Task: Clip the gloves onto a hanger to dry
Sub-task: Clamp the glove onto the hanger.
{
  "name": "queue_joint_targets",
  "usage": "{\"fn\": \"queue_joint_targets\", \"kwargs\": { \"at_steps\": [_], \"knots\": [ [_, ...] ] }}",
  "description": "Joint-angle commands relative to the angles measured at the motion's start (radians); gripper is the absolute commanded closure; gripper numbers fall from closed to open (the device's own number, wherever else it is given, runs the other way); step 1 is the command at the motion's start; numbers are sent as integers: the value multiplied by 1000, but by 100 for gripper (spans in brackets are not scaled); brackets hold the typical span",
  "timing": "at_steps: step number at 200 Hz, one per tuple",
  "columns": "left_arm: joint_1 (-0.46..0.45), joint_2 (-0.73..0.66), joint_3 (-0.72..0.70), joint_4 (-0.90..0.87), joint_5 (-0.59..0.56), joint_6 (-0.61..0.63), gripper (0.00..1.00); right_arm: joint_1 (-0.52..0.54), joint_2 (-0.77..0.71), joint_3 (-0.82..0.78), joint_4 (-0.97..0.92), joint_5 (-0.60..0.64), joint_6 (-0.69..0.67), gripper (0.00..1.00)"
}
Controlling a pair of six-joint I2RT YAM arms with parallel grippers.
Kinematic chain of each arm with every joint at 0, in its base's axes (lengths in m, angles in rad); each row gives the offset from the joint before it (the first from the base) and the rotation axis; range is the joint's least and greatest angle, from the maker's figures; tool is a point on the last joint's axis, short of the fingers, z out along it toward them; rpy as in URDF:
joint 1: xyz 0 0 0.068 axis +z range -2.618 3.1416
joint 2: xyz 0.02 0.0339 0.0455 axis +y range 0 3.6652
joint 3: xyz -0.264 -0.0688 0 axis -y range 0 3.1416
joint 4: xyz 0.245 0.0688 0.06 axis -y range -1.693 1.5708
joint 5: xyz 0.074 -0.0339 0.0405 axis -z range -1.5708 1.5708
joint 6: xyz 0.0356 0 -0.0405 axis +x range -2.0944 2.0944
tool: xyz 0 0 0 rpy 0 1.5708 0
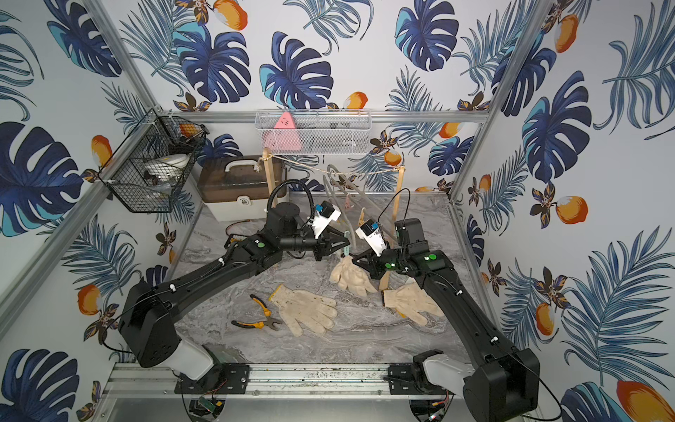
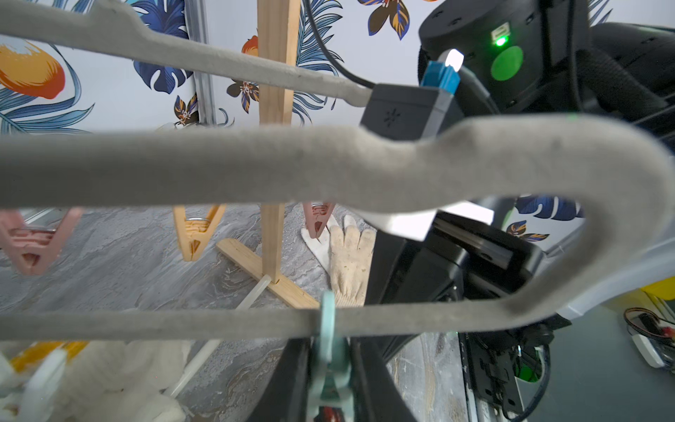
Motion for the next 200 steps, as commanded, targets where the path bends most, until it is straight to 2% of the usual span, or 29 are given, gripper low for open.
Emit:
{"fn": "queue_joint_targets", "kwargs": {
  "at_steps": [1, 30, 114, 166, 200],
  "knots": [
    [9, -8, 12, -26, 81, 9, 80, 1, 18, 18, 35, -65, -14, 100],
    [15, -2, 18, -43, 108, 9, 80, 1, 34, 35, 26, -90, -20, 100],
    [24, 5, 36, -92, 87, 72, 80, 1, 24, 44, 27, -191, -5, 100],
    [30, 23, 51, -116, 155, 76, 81, -4, 15, 36, 93, -199, 33, 100],
    [33, 25, 55, -152, 156, 102, 81, -9, 15, 40, 93, -224, 29, 100]
  ]
}}
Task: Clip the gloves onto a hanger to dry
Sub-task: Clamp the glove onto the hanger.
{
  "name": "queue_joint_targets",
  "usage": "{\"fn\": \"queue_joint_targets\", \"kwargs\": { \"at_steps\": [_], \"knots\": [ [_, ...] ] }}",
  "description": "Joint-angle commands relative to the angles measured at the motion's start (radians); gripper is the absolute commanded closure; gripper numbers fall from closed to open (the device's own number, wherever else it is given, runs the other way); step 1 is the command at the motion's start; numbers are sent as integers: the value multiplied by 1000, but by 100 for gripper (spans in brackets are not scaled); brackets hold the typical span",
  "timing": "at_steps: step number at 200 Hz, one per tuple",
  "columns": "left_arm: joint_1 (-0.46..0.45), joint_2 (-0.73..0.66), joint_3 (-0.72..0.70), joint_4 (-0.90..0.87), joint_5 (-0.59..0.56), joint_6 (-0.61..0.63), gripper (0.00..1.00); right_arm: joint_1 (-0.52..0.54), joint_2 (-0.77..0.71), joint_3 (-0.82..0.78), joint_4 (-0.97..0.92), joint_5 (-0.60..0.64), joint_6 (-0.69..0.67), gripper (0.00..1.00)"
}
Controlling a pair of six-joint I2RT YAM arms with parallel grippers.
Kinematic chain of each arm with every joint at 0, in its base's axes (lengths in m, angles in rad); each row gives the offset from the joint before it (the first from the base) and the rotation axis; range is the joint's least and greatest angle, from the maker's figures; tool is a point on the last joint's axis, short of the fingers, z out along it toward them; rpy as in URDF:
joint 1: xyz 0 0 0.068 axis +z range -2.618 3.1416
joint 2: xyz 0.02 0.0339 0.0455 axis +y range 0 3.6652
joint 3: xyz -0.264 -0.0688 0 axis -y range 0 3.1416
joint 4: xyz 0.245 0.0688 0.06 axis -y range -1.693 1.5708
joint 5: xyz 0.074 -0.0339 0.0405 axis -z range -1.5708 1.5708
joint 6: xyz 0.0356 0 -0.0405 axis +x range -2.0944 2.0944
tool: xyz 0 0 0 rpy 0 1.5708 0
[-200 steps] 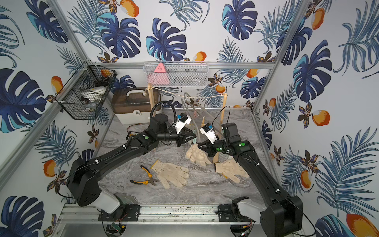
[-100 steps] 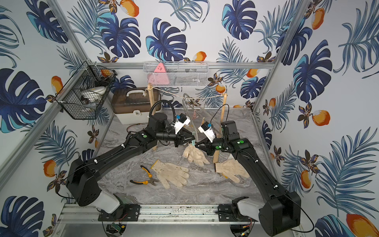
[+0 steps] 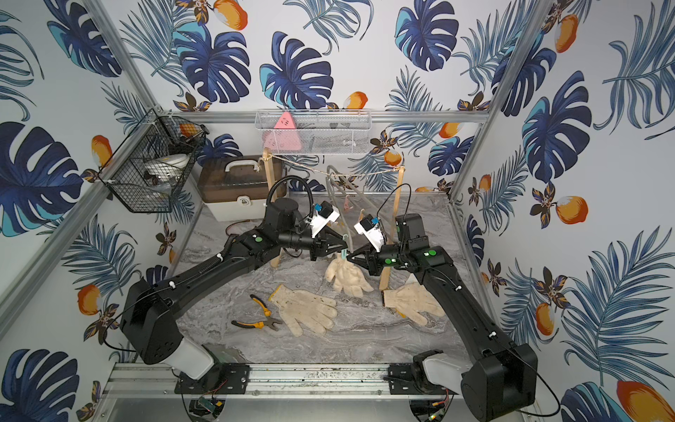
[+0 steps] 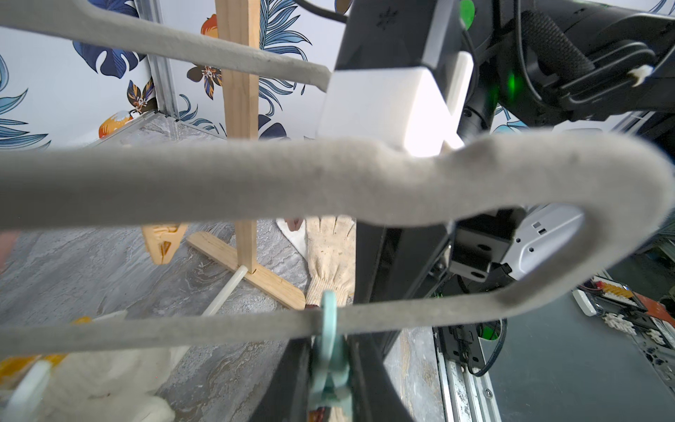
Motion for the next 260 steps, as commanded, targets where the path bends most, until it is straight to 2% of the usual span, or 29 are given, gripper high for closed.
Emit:
{"fn": "queue_joint_targets", "kwargs": {
  "at_steps": [1, 46, 65, 115, 151, 172, 214, 228, 260],
  "knots": [
    [2, 2, 5, -51, 21, 39, 81, -3, -7, 6, 58, -57, 2, 100],
    [10, -6, -8, -22, 23, 15, 78, -5, -3, 8, 35, -54, -15, 100],
    [12, -7, -13, -18, 17, 8, 71, -5, -2, 9, 32, -53, -17, 100],
    [21, -14, -8, -8, 9, -5, 63, -5, 11, 14, 12, -45, -31, 98],
    [26, -18, -14, -2, 1, -10, 64, -5, 22, 20, -12, -36, -51, 96],
    [28, -20, -16, 2, 1, -13, 69, -5, 28, 22, -25, -30, -60, 96],
    [29, -18, -13, -1, 11, -11, 88, -5, 36, 28, -28, -32, -63, 96],
    [29, -23, -14, -1, 10, -2, 98, -5, 35, 30, -29, -31, -65, 96],
    [31, -23, -10, -11, 11, 6, 98, -5, 34, 29, -21, -44, -56, 96]
  ]
}}
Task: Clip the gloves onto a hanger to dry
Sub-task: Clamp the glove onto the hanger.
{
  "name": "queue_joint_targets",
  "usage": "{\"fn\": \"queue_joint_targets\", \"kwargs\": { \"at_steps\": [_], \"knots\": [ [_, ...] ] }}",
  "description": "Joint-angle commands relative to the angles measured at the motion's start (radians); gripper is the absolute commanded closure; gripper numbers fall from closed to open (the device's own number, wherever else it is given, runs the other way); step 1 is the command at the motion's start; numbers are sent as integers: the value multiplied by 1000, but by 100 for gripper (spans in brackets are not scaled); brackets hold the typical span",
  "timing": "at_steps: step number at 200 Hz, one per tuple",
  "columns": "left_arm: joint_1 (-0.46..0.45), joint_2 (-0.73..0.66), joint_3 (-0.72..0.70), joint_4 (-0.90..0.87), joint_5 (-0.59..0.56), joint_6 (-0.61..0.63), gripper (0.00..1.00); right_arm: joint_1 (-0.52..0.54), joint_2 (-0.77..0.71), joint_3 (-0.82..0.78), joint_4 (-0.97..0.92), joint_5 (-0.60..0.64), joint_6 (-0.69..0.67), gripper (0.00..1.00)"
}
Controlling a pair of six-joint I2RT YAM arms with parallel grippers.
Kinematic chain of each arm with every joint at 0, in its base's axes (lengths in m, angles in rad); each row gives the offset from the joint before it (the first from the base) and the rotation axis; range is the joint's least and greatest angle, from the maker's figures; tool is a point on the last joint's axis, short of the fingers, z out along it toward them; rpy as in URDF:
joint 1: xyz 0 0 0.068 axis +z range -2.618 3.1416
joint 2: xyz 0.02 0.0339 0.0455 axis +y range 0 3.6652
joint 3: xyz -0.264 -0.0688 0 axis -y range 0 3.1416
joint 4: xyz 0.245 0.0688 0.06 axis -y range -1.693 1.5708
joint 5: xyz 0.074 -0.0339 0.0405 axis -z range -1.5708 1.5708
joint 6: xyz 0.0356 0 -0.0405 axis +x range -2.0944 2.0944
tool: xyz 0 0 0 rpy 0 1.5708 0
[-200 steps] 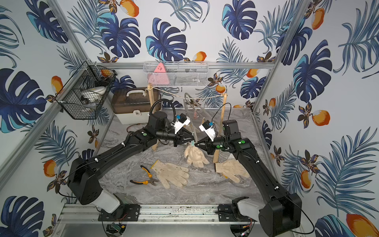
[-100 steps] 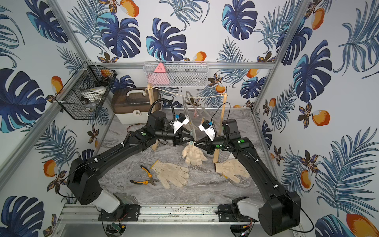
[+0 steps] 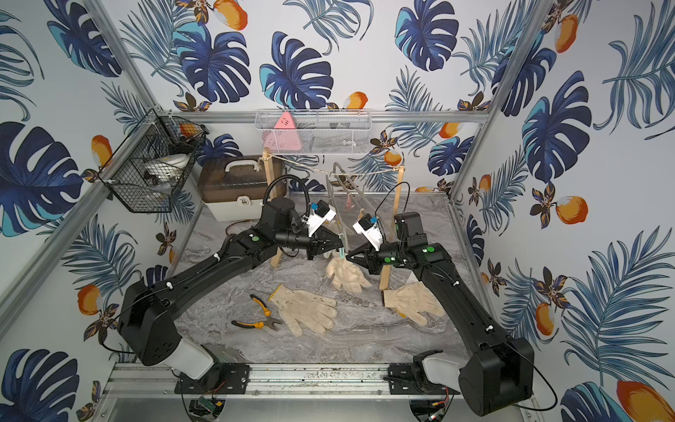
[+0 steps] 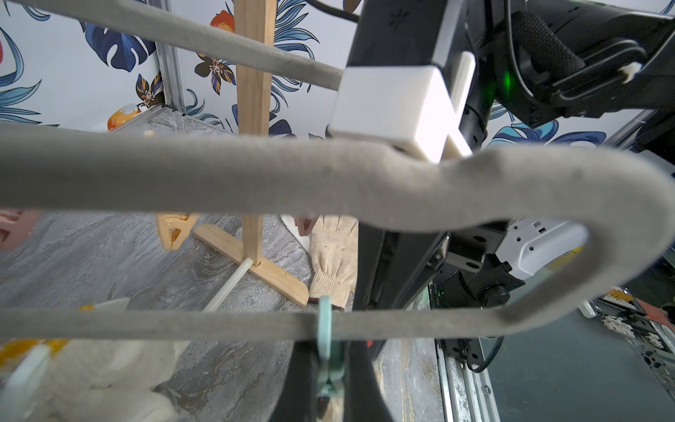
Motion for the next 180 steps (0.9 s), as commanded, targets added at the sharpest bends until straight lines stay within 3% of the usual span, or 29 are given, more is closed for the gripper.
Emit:
{"fn": "queue_joint_targets", "kwargs": {
  "at_steps": [1, 50, 100, 134, 180],
  "knots": [
    [4, -6, 4, -3, 9, 19, 98, 1, -1, 10, 1, -29, -3, 96],
    [6, -7, -1, 18, 21, 12, 96, 1, 19, 24, -6, -91, 0, 98],
    [6, -11, 4, -42, -20, 85, 91, 1, 23, 36, 23, -144, 18, 99],
    [9, -16, 3, -53, -40, 100, 82, 1, 30, 44, 6, -147, 11, 99],
    [14, -38, -13, -27, -41, 75, 58, 1, 39, 50, -33, -119, -17, 98]
  ]
}}
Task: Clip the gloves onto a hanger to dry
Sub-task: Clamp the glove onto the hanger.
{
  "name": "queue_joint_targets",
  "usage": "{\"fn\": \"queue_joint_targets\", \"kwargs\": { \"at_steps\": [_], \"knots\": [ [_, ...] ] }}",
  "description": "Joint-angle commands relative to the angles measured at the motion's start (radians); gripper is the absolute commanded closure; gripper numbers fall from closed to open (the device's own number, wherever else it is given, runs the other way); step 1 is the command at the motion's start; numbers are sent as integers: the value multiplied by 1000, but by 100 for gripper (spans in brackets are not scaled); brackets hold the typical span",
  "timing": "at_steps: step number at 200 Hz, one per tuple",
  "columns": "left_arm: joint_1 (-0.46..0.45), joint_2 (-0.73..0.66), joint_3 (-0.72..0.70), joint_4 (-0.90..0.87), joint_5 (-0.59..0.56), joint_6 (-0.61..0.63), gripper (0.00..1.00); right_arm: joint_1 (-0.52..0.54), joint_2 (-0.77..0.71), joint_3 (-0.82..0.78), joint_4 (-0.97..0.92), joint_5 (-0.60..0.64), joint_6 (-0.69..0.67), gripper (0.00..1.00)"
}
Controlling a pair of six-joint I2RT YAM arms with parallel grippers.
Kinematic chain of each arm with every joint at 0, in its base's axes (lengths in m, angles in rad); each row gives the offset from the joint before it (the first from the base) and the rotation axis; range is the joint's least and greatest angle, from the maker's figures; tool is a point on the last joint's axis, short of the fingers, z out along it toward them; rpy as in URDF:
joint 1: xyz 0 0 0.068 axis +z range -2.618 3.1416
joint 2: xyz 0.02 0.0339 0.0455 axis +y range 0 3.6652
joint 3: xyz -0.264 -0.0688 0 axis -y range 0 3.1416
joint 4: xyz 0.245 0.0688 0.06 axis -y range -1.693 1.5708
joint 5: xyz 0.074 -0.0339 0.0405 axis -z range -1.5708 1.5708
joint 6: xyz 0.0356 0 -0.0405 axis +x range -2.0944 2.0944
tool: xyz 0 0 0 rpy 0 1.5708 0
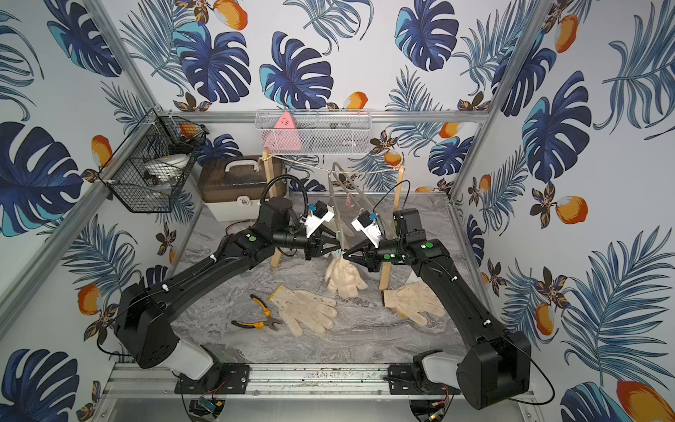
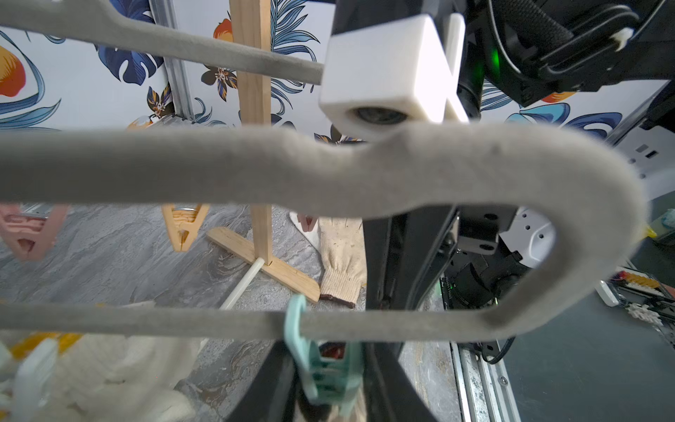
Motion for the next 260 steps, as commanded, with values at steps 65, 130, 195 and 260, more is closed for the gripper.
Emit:
{"fn": "queue_joint_targets", "kwargs": {
  "at_steps": [65, 130, 195, 260],
  "knots": [
    [21, -52, -2, -97, -31, 27, 33, 1, 3, 9, -36, 48, -27, 81],
    [22, -141, -13, -206, -130, -36, 29, 1, -5, -6, -13, 109, -19, 62],
    [-48, -187, 64, -243, -385, -319, 29, 2, -31, -42, 23, 166, 5, 49],
    [-237, -84, 273, -445, -781, -436, 29, 2, -95, -80, 63, 215, 38, 40]
  ]
}}
